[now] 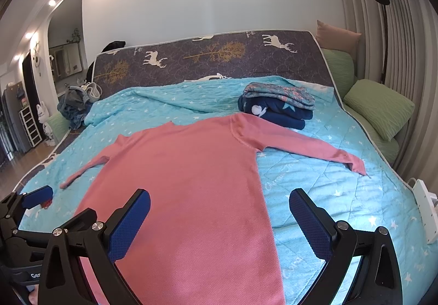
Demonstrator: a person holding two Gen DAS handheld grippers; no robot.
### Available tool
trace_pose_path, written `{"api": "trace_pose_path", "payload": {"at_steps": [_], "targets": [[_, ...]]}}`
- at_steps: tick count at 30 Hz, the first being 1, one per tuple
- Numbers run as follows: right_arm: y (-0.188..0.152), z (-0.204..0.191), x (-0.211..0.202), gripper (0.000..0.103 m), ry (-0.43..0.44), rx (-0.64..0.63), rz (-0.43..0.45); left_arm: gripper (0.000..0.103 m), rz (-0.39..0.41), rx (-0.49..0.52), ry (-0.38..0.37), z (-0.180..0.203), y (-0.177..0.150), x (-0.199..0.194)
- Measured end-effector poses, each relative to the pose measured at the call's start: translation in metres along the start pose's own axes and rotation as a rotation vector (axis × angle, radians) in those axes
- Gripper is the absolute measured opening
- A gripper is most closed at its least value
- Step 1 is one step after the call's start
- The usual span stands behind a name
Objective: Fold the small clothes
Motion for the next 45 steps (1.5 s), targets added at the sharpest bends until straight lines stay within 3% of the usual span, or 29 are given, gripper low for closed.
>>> {"api": "trace_pose_path", "payload": {"at_steps": [35, 40, 45], "targets": [[0.000, -0.005, 0.008, 0.103, -0.012, -0.014, -0.006, 0.102, -0.045, -0.090, -0.022, -0.020, -0.006, 0.011], [0.009, -0.008, 0.017, 0.103, 0.002, -0.023, -0.017, 0.102, -0.083, -0.225, -0.050, -0.060, 0.000, 0.028], [0.022, -0.008, 0.024, 0.103, 0.006, -0.024, -0.007, 0.102, -0.107, -0.508, 0.036, -0.161, -0.009, 0.056]]}}
Point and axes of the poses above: each gripper's, at about its wrist camera, not at the fingertips, and x roughly the way its jaws point, z to its right, y to its top, the point moved 2 cm from there along x, roughly the way its jaws point, and after that the axes turned 12 degrees about z, right-handed, at the moved point
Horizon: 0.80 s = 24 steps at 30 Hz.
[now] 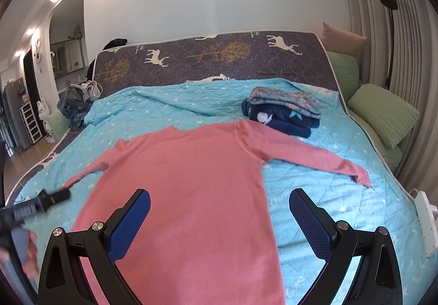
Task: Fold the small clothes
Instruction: 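Grasp the pink sweater's sleeve cuff with the left gripper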
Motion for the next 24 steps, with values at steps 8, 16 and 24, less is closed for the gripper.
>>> {"api": "trace_pose_path", "payload": {"at_steps": [8, 16, 24], "targets": [[0.001, 0.004, 0.030, 0.103, -0.009, 0.011, -0.064, 0.102, -0.036, -0.415, -0.020, -0.146, 0.048, 0.080], [0.003, 0.011, 0.058, 0.103, -0.099, 0.018, -0.091, 0.102, -0.123, -0.729, 0.156, -0.244, 0.047, 0.171], [0.009, -0.003, 0.089, 0.103, -0.126, -0.066, -0.117, 0.045, -0.042, -0.952, 0.154, -0.290, 0.058, 0.209]]}}
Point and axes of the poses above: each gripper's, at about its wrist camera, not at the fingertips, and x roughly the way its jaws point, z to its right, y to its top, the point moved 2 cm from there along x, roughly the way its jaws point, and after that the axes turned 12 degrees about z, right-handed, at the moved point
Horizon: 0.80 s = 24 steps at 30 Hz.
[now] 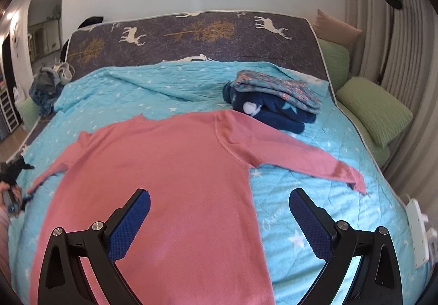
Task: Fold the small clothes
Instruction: 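Grasp the pink sweater's sleeve cuff with the left gripper, then fold the held sleeve across the sweater body with the left gripper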
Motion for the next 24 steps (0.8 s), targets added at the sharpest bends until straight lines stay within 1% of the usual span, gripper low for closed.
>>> {"api": "trace_pose_path", "payload": {"at_steps": [1, 2, 3, 6, 8, 10, 11, 12, 13, 14, 16, 17, 18, 19, 20, 21, 22, 23, 24], "targets": [[0.001, -0.003, 0.003, 0.103, 0.000, -0.012, 0.003, 0.022, 0.006, 0.001, -0.014, 0.005, 0.004, 0.000], [0.003, -0.005, 0.006, 0.103, 0.000, -0.022, 0.007, 0.015, 0.014, 0.017, -0.028, 0.012, 0.006, -0.001], [0.004, -0.008, 0.009, 0.103, 0.000, -0.028, 0.011, 0.008, 0.032, 0.054, -0.044, 0.025, 0.007, -0.005], [0.007, -0.013, 0.017, 0.103, 0.010, -0.028, 0.016, 0.008, 0.095, 0.238, -0.121, 0.086, -0.005, -0.025], [0.007, -0.015, 0.022, 0.103, 0.020, -0.025, 0.018, 0.008, 0.107, 0.380, -0.195, 0.134, -0.028, -0.039], [0.005, -0.016, 0.026, 0.103, 0.025, -0.020, 0.015, 0.008, 0.084, 0.545, -0.281, 0.186, -0.070, -0.054], [0.004, -0.015, 0.028, 0.103, 0.026, -0.014, 0.011, 0.008, 0.055, 0.647, -0.347, 0.216, -0.104, -0.064], [0.002, -0.013, 0.030, 0.103, 0.025, -0.006, 0.007, 0.008, 0.028, 0.711, -0.390, 0.233, -0.129, -0.070], [0.001, -0.010, 0.031, 0.103, 0.023, 0.008, 0.002, 0.008, -0.020, 0.785, -0.451, 0.255, -0.166, -0.076], [0.000, -0.006, 0.033, 0.103, 0.020, 0.020, -0.002, 0.008, -0.066, 0.835, -0.492, 0.269, -0.197, -0.078], [-0.004, 0.006, 0.034, 0.103, 0.004, 0.053, -0.013, 0.008, -0.171, 0.918, -0.553, 0.288, -0.257, -0.079], [-0.004, 0.010, 0.034, 0.103, -0.003, 0.062, -0.016, 0.008, -0.225, 0.965, -0.569, 0.294, -0.289, -0.078], [-0.005, 0.017, 0.034, 0.103, -0.015, 0.074, -0.018, 0.008, -0.262, 1.026, -0.569, 0.297, -0.324, -0.076], [-0.007, 0.025, 0.033, 0.103, -0.031, 0.087, -0.020, 0.008, -0.277, 1.097, -0.556, 0.297, -0.357, -0.073], [-0.007, 0.032, 0.032, 0.103, -0.044, 0.099, -0.021, 0.008, -0.290, 1.161, -0.539, 0.294, -0.382, -0.072], [-0.008, 0.040, 0.030, 0.103, -0.057, 0.113, -0.021, 0.010, -0.311, 1.200, -0.525, 0.287, -0.398, -0.071], [-0.009, 0.049, 0.028, 0.103, -0.067, 0.129, -0.022, 0.016, -0.341, 1.223, -0.515, 0.280, -0.408, -0.069], [-0.010, 0.055, 0.025, 0.103, -0.071, 0.140, -0.022, 0.020, -0.378, 1.230, -0.507, 0.268, -0.414, -0.069], [-0.011, 0.061, 0.023, 0.103, -0.072, 0.146, -0.021, 0.026, -0.381, 1.225, -0.491, 0.260, -0.413, -0.071]]}}
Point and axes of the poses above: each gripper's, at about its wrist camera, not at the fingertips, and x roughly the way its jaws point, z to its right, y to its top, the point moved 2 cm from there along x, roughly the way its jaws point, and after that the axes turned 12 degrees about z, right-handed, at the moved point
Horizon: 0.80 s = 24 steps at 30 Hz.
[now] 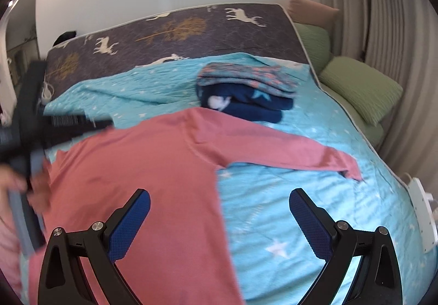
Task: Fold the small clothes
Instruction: 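Fold the held sleeve across the sweater body with the left gripper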
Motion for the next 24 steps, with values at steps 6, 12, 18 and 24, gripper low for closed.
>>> {"api": "trace_pose_path", "payload": {"at_steps": [6, 12, 18, 24], "targets": [[-0.009, 0.025, 0.000, 0.103, -0.021, -0.022, -0.008, 0.069, 0.191, -0.138, 0.314, -0.121, 0.008, -0.096], [-0.015, 0.020, 0.009, 0.103, 0.026, 0.008, -0.029, 0.072, 0.182, -0.368, 0.816, -0.306, 0.008, -0.175], [-0.014, 0.000, 0.015, 0.103, 0.039, -0.052, -0.024, 0.072, 0.039, -0.595, 0.833, -0.390, -0.024, -0.169], [-0.007, -0.013, 0.021, 0.103, 0.042, -0.083, -0.021, 0.012, -0.105, -0.489, 0.931, -0.395, -0.031, -0.128]]}}
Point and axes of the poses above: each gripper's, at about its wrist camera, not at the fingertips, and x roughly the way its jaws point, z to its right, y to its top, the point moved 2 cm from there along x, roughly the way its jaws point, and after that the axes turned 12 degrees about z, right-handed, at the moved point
